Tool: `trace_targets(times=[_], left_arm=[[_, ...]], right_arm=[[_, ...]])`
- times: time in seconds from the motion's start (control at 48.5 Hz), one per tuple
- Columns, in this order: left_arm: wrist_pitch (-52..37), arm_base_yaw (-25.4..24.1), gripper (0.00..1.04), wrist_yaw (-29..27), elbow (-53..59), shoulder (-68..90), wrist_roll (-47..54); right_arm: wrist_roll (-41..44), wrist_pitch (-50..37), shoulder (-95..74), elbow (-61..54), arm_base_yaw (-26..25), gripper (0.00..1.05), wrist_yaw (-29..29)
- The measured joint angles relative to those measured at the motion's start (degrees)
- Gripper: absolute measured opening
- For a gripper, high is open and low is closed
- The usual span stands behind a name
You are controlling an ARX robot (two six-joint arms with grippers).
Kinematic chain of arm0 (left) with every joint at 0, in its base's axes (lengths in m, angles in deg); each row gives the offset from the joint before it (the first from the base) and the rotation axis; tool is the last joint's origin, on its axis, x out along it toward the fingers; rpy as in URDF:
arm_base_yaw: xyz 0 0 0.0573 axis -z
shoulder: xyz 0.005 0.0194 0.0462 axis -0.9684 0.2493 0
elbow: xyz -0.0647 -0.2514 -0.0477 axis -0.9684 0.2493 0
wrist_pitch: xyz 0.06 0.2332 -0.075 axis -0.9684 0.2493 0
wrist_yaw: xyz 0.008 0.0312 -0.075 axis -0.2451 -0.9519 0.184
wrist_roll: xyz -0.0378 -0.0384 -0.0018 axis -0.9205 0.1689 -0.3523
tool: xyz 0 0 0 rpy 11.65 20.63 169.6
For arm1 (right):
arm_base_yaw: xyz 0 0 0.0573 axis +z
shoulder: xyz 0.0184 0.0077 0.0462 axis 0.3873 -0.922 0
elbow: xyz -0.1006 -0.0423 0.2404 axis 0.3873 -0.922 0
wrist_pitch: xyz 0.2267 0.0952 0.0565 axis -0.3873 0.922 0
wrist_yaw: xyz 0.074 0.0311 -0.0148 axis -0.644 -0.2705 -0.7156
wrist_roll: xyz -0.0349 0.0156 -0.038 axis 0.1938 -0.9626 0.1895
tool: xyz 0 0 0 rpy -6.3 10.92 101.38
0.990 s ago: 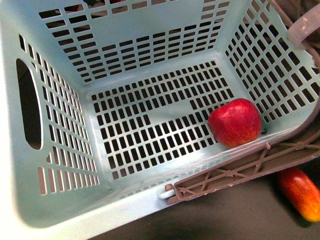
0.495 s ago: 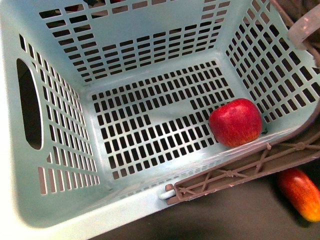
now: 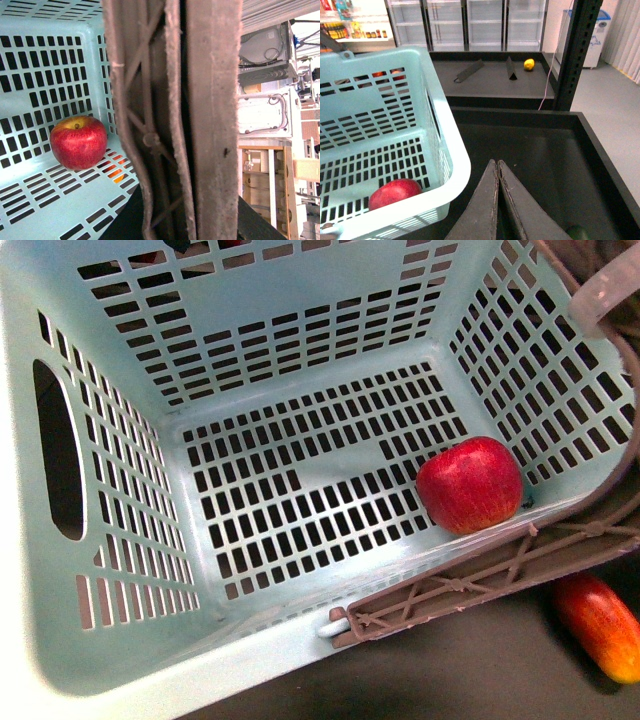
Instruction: Pick apple with right arm and hold basket with left
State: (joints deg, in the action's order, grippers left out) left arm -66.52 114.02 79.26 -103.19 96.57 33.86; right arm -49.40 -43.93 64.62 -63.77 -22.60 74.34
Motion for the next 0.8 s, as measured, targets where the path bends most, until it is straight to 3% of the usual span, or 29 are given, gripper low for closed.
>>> trace_targets(times=[0.248,0.536,0.722,0.763,0.805], left_arm=[[0.0,0.0,0.17,0.0,0.0,0.0,0.1],[0.0,0.0,0.17,0.0,0.0,0.0,0.1],[0.0,0.0,0.17,0.0,0.0,0.0,0.1],[0.0,0.0,0.17,0.0,0.0,0.0,0.1],[0.0,0.0,0.17,0.0,0.0,0.0,0.0]], right_arm=[[0.0,0.3,0.6,0.0,0.0,0.03,0.0],[0.0,0.3,0.6,0.0,0.0,0.63,0.0],[0.0,0.3,0.6,0.0,0.0,0.87,0.0],[0.0,0.3,0.6,0.0,0.0,0.96,0.0],[-0.1,0.3,0.6,0.0,0.0,0.97,0.0]])
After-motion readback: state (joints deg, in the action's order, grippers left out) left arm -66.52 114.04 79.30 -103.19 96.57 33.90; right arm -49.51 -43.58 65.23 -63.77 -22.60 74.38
